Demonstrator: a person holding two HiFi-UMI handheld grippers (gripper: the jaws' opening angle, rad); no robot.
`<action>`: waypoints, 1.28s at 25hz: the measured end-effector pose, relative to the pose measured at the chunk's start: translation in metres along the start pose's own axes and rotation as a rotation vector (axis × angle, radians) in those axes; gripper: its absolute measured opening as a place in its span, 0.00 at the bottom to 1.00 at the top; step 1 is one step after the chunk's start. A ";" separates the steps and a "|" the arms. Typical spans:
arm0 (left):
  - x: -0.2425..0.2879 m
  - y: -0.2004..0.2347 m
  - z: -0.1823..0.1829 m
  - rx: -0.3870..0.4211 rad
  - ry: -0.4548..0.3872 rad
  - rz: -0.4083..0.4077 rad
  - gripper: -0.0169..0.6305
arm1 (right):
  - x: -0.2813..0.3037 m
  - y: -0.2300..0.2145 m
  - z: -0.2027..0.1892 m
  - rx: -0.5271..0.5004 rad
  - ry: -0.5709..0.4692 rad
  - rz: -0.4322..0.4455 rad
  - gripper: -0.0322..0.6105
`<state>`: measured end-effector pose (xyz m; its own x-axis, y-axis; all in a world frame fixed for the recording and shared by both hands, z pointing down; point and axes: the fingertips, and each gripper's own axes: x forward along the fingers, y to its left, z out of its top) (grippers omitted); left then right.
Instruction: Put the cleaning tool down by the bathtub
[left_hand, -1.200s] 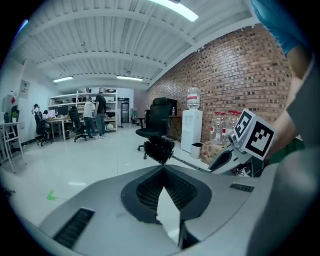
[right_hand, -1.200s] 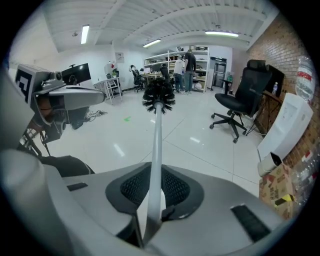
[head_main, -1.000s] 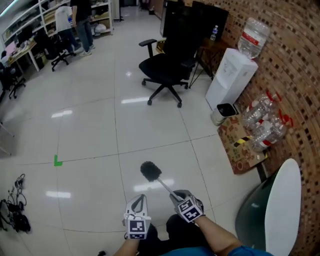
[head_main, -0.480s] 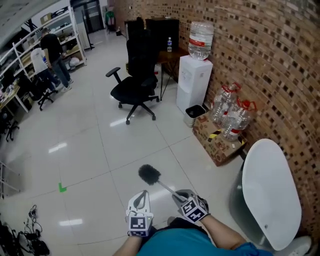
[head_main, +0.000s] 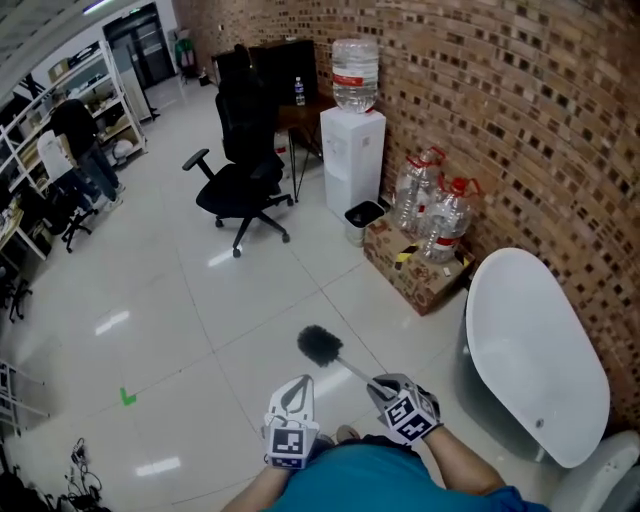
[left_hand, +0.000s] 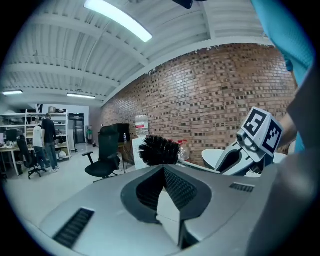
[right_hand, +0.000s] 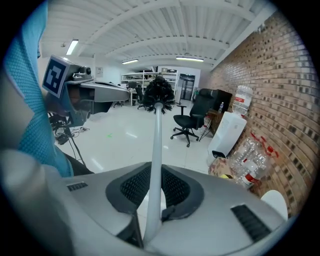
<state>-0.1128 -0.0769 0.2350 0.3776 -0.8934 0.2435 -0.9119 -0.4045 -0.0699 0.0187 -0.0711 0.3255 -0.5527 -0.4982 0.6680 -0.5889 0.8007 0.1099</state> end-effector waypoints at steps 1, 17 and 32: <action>0.002 -0.004 0.002 -0.004 -0.011 -0.018 0.02 | -0.005 -0.003 -0.004 0.004 0.006 -0.020 0.16; 0.014 -0.131 0.008 -0.038 -0.045 -0.122 0.02 | -0.118 -0.025 -0.109 0.114 0.095 -0.112 0.16; 0.029 -0.336 0.021 -0.035 -0.033 -0.206 0.02 | -0.249 -0.065 -0.254 0.178 0.110 -0.144 0.16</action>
<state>0.2081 0.0290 0.2450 0.5609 -0.7988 0.2173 -0.8198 -0.5725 0.0117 0.3441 0.0853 0.3390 -0.3936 -0.5561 0.7320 -0.7572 0.6477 0.0849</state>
